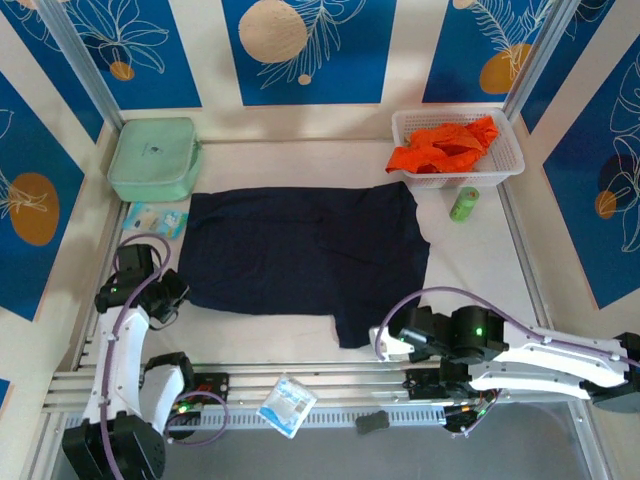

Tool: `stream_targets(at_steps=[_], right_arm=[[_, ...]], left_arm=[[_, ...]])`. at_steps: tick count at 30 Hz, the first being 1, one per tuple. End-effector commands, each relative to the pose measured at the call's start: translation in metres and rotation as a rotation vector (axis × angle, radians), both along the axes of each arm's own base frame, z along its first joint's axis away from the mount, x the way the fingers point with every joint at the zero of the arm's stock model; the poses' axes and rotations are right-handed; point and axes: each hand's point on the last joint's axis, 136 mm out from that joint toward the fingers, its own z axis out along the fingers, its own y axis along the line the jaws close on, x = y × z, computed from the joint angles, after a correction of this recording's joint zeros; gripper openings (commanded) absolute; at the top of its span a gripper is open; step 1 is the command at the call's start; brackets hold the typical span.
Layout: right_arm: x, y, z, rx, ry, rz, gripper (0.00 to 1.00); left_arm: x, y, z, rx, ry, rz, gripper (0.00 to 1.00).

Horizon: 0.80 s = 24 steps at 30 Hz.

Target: Fold and stack the t-shirts

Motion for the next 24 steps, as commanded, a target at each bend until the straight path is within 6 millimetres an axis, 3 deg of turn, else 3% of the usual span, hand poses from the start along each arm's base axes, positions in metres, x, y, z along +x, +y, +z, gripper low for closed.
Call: stream_targets(at_steps=[1,5,9,16,24], right_arm=[[0.042,0.030,0.051,0.188,-0.153,-0.085,0.00],[0.077,0.040,0.070,0.242,-0.188,-0.139,0.00],[0.109,0.045,0.075,0.219,-0.189,-0.169,0.00],[0.168,0.056,0.088,0.225,-0.218,-0.184,0.00],[0.230,0.049,0.091,0.248,-0.202,-0.207,0.00]], left_arm=[[0.017,0.001,0.020,0.010,-0.040,-0.013,0.00],[0.038,0.009,0.032,0.041,-0.058,-0.028,0.00],[0.059,0.016,0.038,0.064,-0.068,-0.033,0.00],[0.098,0.027,0.032,0.076,-0.054,-0.042,0.00],[0.135,0.039,0.023,0.108,-0.035,-0.049,0.00]])
